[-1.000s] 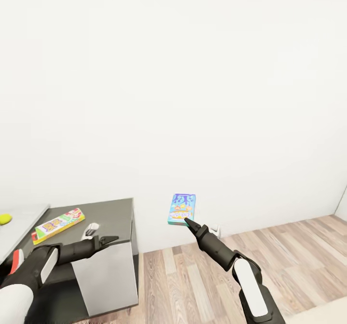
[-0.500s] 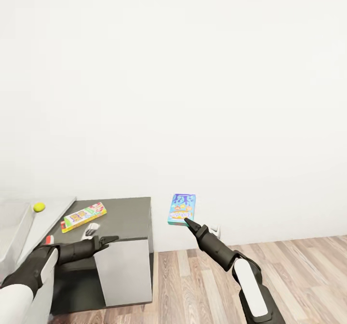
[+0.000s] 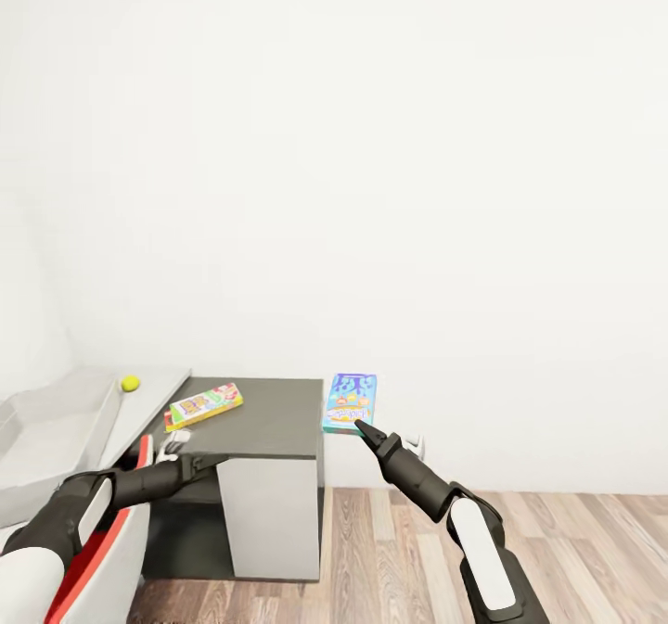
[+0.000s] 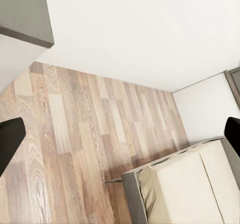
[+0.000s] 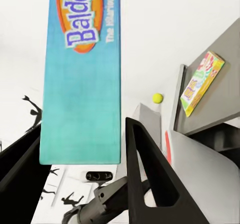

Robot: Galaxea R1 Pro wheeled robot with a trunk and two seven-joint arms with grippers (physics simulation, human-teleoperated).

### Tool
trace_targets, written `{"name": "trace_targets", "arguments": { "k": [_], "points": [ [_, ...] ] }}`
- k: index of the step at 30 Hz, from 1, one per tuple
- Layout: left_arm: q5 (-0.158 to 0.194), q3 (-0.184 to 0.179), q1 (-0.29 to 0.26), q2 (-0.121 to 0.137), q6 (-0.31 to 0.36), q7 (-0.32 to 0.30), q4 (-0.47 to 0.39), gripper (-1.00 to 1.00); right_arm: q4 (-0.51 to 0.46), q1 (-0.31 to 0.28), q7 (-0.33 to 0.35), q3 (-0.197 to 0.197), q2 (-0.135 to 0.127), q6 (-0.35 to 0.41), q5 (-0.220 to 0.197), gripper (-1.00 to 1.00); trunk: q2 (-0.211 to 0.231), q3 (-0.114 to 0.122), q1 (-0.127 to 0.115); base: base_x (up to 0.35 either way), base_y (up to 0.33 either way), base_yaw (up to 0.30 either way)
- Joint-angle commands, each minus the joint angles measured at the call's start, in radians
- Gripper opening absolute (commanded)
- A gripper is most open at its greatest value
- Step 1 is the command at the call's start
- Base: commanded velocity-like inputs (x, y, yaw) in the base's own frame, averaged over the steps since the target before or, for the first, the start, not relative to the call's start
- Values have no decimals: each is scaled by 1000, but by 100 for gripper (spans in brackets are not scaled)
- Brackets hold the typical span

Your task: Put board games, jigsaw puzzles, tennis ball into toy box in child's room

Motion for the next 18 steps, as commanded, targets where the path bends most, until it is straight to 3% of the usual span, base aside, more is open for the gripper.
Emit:
{"name": "trace_targets", "arguments": {
  "k": [1,18],
  "points": [
    [3,1,-1,0,7,-2,1,100,0,0,2,-4,1,9,-6,-100,-1,0,0,0,0,267],
    [3,0,0,0,4,-3,1,100,2,0,2,-3,1,9,-5,-100,-1,11,0,0,0,267]
  ]
}}
